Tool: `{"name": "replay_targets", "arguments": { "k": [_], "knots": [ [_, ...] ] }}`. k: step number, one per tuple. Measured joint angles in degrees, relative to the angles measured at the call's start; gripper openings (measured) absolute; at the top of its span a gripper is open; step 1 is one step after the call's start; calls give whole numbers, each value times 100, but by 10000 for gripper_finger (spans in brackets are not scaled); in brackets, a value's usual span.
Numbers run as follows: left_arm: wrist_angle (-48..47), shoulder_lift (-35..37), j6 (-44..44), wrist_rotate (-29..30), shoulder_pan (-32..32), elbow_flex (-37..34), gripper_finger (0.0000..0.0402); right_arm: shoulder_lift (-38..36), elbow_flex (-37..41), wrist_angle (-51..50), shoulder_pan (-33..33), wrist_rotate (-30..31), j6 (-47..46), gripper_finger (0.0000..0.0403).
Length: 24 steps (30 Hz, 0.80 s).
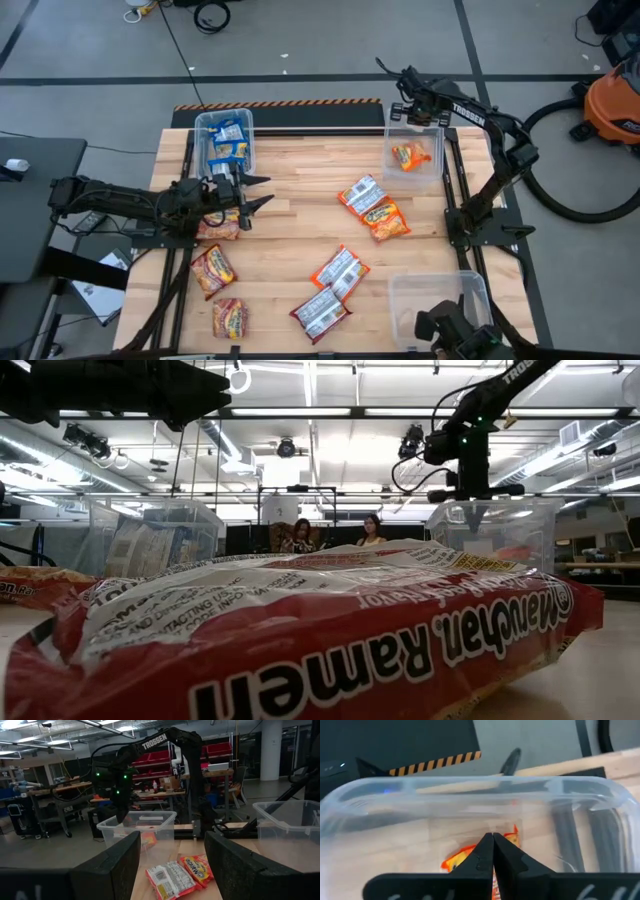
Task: Sort Maruchan noodles
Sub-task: Put the orange noodle pack into the top right transparent bin
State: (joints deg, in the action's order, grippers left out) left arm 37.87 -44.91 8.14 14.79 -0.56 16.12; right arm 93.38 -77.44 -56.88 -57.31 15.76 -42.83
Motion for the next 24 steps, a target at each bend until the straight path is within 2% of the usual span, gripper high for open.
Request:
{"name": "replay_targets", "arguments": {
  "k": [8,12,15,18,22,24],
  "knots": [
    [0,10,-71,-56,2,0,228,-44,-690,-375,434,30,581,6],
    [68,99,-167,-521,34,0,228,-292,-996,-353,1116,450,882,11],
    [114,172,-190,-586,39,0,228,-572,-1024,-2,1891,867,1147,12],
    [125,201,-192,-586,39,0,228,-881,-924,889,2802,1395,1648,11],
    [157,196,-197,-754,39,0,228,-1326,-499,3045,3868,2220,2616,12],
    [255,195,-282,-990,39,0,228,-1531,-200,4129,4173,2387,3059,13]
  ]
}}
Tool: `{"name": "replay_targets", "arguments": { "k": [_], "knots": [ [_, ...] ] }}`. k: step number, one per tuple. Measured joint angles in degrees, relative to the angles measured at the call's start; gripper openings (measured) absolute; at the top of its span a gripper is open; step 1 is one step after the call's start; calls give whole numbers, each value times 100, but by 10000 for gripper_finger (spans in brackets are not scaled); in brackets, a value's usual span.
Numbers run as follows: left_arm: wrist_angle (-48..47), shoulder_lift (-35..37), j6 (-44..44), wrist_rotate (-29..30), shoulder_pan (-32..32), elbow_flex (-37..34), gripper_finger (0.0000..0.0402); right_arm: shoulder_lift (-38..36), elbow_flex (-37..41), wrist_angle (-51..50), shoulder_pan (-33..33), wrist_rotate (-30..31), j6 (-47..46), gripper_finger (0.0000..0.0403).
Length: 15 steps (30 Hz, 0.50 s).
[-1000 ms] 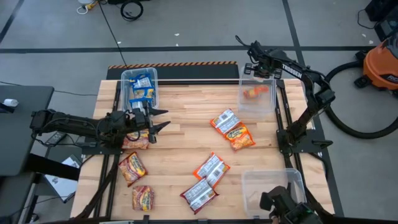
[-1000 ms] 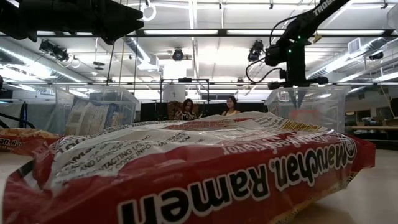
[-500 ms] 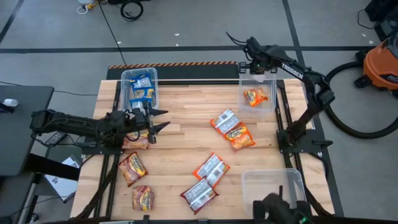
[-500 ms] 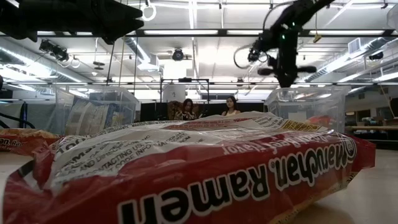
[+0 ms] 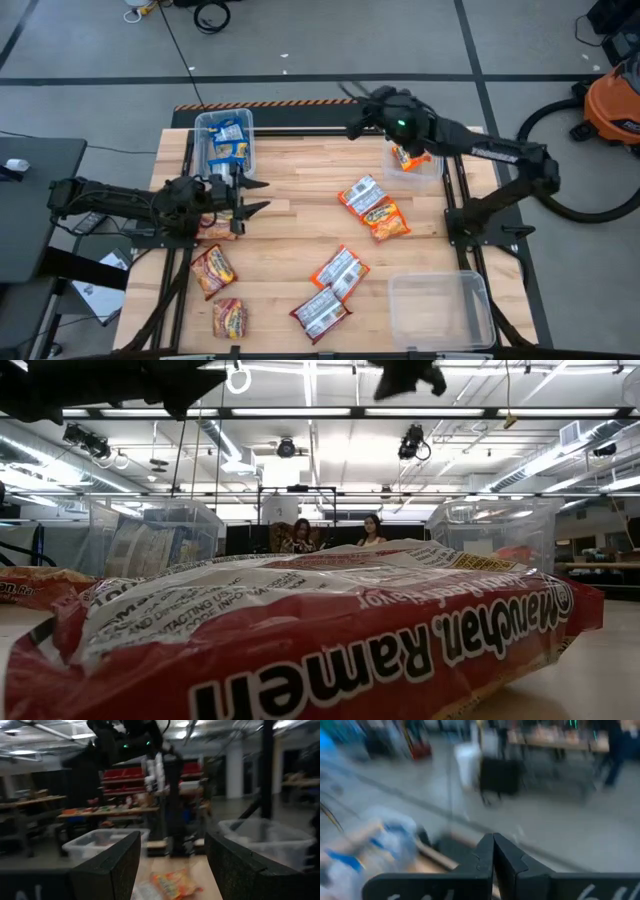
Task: Sort Maruchan noodles
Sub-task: Put the orange noodle pack into the top right transparent bin
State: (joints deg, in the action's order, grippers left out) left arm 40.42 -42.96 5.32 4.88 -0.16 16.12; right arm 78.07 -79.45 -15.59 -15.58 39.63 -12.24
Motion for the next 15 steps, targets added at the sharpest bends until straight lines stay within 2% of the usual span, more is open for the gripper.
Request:
{"name": "replay_targets", "arguments": {
  "k": [3,7,9,13,15],
  "knots": [
    [234,0,-144,-263,-2,0,228,-226,469,1181,234,104,342,13],
    [112,-5,-119,-116,0,0,228,-373,1111,2158,489,320,787,15],
    [-47,-8,-16,-135,0,0,228,-426,1418,2447,602,296,893,18],
    [-207,-18,115,-552,-56,-4,228,-470,1864,2701,1003,209,998,20],
    [-108,-65,146,-235,-177,-4,228,-455,1983,2649,1305,268,1220,18]
  ]
}}
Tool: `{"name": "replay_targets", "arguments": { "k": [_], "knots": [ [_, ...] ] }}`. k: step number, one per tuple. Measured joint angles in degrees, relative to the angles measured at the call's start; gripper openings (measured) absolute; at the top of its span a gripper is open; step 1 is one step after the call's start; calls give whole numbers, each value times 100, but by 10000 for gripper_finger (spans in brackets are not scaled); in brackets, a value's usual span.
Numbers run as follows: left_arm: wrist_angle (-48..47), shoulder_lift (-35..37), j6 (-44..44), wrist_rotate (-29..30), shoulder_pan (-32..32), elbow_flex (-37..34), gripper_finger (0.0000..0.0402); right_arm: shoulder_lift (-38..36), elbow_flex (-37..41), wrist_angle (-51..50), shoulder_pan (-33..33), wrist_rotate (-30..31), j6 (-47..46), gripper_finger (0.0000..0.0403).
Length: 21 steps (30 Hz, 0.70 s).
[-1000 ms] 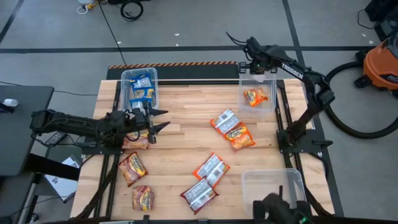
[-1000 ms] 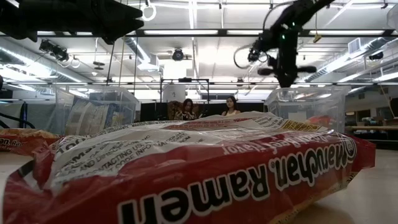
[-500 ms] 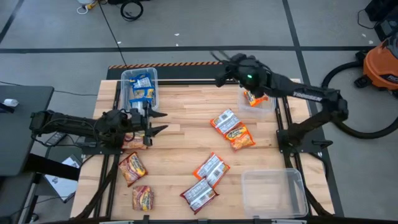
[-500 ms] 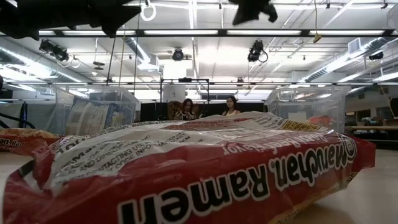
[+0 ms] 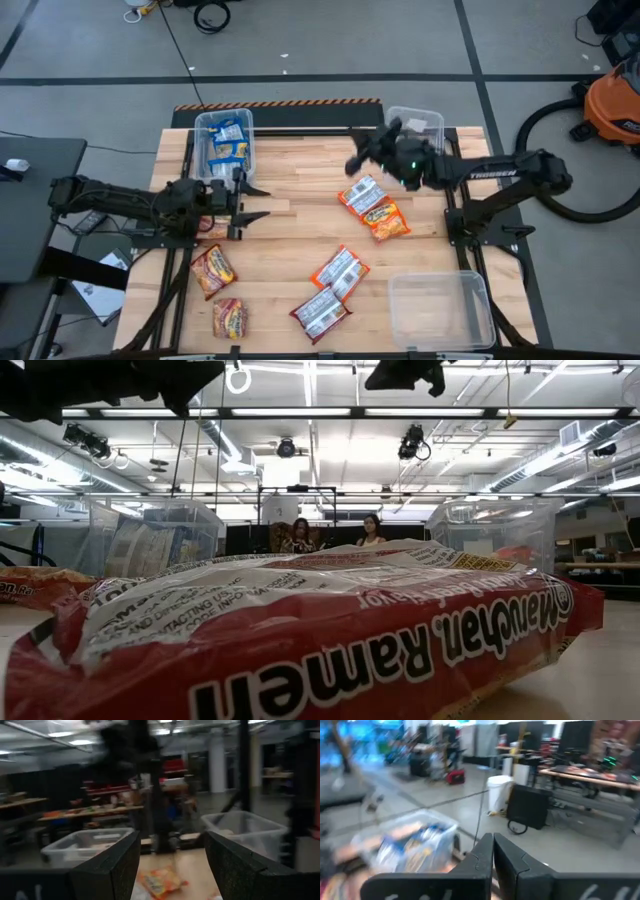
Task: Sort Maruchan noodles
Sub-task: Put the orange noodle pack into the top right transparent bin
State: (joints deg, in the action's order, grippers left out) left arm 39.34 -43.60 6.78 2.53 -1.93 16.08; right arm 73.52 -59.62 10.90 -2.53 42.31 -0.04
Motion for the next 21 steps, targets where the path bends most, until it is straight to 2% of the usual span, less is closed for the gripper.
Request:
{"name": "replay_targets", "arguments": {
  "k": [5,10,18,21],
  "knots": [
    [-499,-498,393,1043,-490,473,216,32,16,-303,989,568,458,10],
    [-788,-1389,710,1281,-890,1126,202,34,16,-1231,2083,1069,322,13],
    [-901,-1723,414,1419,-1542,1560,175,-95,16,-3081,3343,800,-1114,21],
    [-928,-1723,284,1279,-1827,1638,167,-121,-56,-3560,3409,127,-1915,28]
  ]
}}
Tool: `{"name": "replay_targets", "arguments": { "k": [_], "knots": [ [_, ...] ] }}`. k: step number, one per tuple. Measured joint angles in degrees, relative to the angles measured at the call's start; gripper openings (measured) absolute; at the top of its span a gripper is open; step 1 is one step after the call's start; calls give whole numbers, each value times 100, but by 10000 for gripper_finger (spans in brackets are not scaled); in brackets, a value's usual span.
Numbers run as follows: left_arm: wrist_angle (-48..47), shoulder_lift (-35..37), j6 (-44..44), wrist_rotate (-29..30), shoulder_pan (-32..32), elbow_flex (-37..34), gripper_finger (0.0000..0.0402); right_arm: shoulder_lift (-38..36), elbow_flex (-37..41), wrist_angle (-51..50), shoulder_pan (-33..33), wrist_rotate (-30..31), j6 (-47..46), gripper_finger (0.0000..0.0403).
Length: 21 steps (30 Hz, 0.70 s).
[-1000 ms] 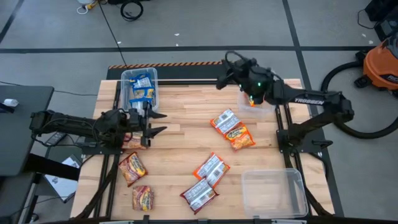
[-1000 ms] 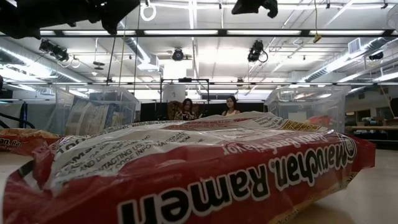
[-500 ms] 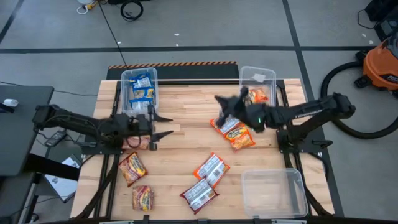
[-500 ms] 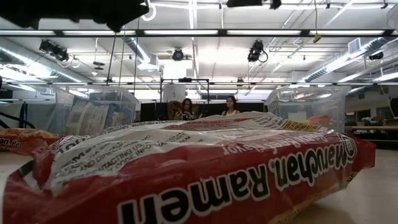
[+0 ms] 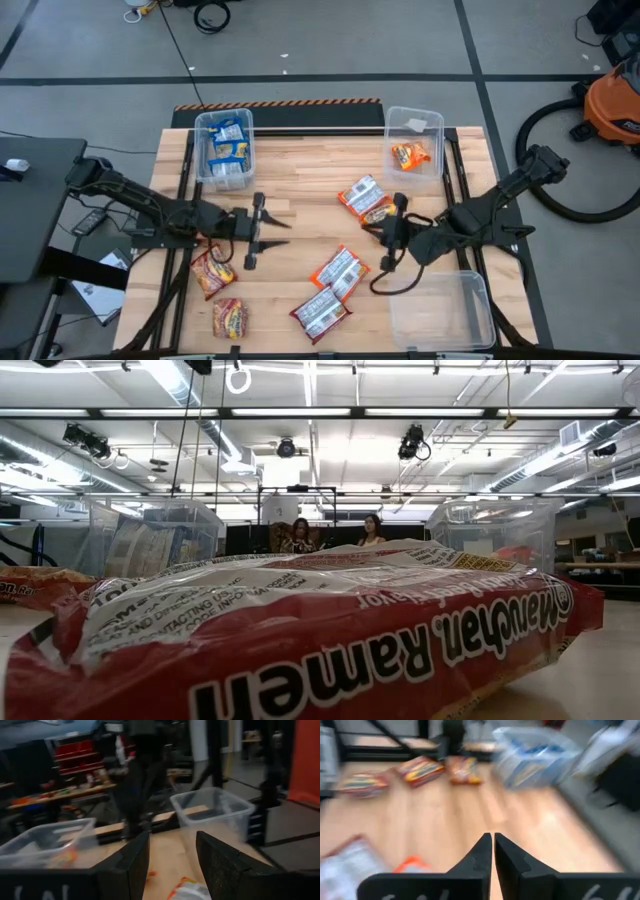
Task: Sort Maruchan noodles
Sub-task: Put the orange noodle pack into the top right transparent bin
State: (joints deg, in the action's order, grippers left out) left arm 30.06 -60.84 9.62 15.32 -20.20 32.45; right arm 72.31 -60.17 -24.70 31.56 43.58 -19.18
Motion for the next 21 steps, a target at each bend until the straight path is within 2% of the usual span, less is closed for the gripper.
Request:
{"name": "replay_targets", "arguments": {
  "k": [4,7,11,15,18,21],
  "knots": [
    [12,-5,-315,-8,-160,1,164,213,-474,-604,-301,-1129,-754,54],
    [64,-205,-562,21,-143,0,164,512,-1004,-1450,-518,-1662,-1051,74],
    [433,-485,-564,31,-61,1,164,1134,-1628,-2655,-869,-2323,-1399,97],
    [432,-564,-553,31,91,-1,164,1871,-2034,-3348,-1266,-3193,-1664,113],
    [427,-564,-555,31,212,-1,164,2381,-2213,-3660,-1581,-3561,-1907,121],
    [431,-553,-478,35,284,-1,164,2707,-2294,-3771,-1887,-3785,-1523,128]
  ]
}}
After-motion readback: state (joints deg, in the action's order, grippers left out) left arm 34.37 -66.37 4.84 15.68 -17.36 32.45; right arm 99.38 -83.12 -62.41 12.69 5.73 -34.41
